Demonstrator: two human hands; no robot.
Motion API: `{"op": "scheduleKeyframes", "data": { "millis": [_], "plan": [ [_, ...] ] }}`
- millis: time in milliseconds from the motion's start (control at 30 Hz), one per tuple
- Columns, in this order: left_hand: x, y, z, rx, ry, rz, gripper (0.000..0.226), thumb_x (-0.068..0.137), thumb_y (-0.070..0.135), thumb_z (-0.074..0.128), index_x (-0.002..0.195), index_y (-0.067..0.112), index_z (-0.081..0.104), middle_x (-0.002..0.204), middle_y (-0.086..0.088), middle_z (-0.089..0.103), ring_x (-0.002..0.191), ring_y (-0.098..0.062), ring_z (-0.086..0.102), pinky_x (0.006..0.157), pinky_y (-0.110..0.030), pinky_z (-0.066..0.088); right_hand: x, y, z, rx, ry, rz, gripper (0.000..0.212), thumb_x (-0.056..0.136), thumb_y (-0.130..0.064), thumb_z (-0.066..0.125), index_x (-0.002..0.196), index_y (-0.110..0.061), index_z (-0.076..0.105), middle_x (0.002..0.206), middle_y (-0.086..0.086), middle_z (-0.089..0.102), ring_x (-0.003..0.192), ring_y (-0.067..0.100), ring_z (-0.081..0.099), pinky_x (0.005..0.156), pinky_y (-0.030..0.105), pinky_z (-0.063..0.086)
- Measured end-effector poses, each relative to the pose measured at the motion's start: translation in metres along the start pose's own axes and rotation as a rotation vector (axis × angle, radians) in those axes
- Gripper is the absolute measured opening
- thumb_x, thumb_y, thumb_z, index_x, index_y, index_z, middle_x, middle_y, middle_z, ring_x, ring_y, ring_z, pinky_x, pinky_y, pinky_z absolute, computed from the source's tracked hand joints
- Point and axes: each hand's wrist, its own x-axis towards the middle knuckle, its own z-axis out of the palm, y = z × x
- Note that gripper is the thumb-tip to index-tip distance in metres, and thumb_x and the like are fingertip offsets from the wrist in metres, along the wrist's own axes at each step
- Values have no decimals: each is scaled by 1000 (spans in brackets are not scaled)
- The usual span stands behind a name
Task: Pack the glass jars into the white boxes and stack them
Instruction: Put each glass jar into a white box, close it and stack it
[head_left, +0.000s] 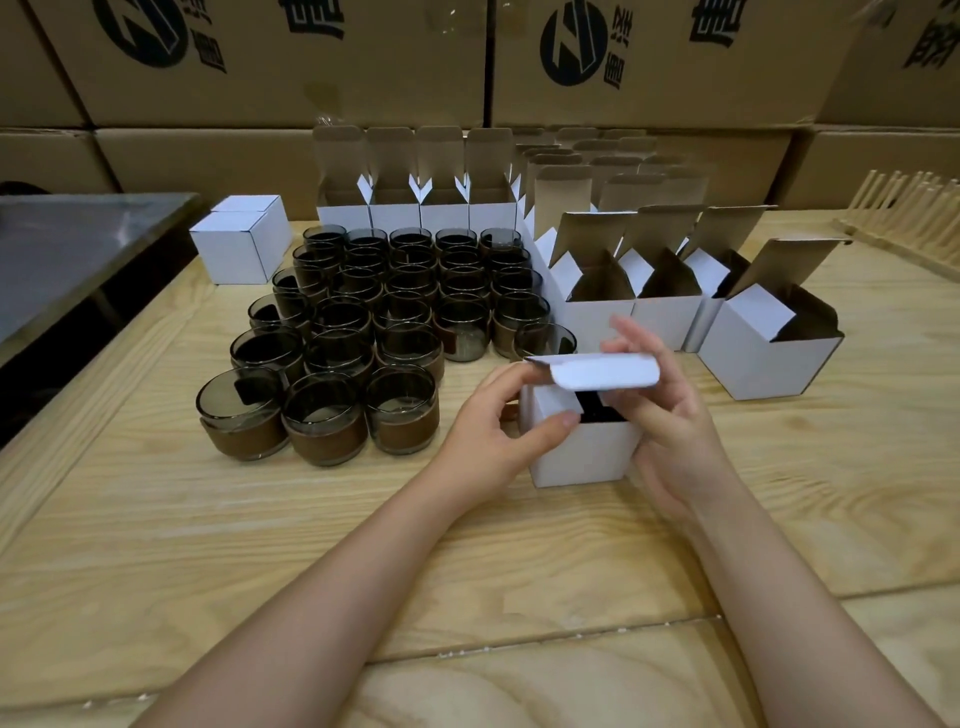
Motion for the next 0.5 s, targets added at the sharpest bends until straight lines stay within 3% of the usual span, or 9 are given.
{"op": "scheduleKeyframes", "data": {
  "millis": [67, 133, 233, 333, 500],
  "plan": [
    [0, 0, -1, -30, -4, -16, 48, 69, 50, 64, 114, 35, 57, 129, -3, 57, 120, -21, 55, 100, -51, 45, -3, -2, 1, -67, -69, -22, 39, 67, -24, 81, 101, -36, 67, 99, -14, 64, 96, 7, 61, 75, 23, 53],
    [0, 0, -2, -40, -9, -15, 48, 70, 49, 65, 116, 37, 57, 129, -2, 58, 121, -20, 55, 101, -50, 45, -4, -1, 1, -102, -78, -42, 31, 67, -23, 76, 93, -38, 66, 98, -19, 64, 95, 3, 60, 72, 20, 52],
    [-2, -2, -3, -86, -8, -10, 47, 70, 45, 69, 115, 38, 59, 124, 0, 63, 118, -17, 58, 101, -48, 47, -5, 1, 1, -116, -38, -73, 27, 69, -27, 73, 93, -33, 64, 98, -22, 63, 95, 1, 59, 74, 19, 52],
    [-4, -3, -4, -114, -2, -21, 54, 69, 43, 73, 119, 27, 59, 121, -1, 65, 115, -16, 61, 100, -47, 48, -6, 2, 2, -119, -19, -78, 24, 66, -31, 73, 88, -36, 65, 100, -21, 63, 96, 0, 59, 73, 20, 52],
    [-5, 0, -4, -149, -2, -19, 53, 70, 35, 76, 118, 21, 59, 123, -6, 64, 116, -20, 60, 101, -44, 48, -6, 3, 0, -154, -30, -78, 25, 71, -17, 69, 83, -39, 67, 106, -20, 60, 99, -1, 58, 75, 26, 52]
  ]
}}
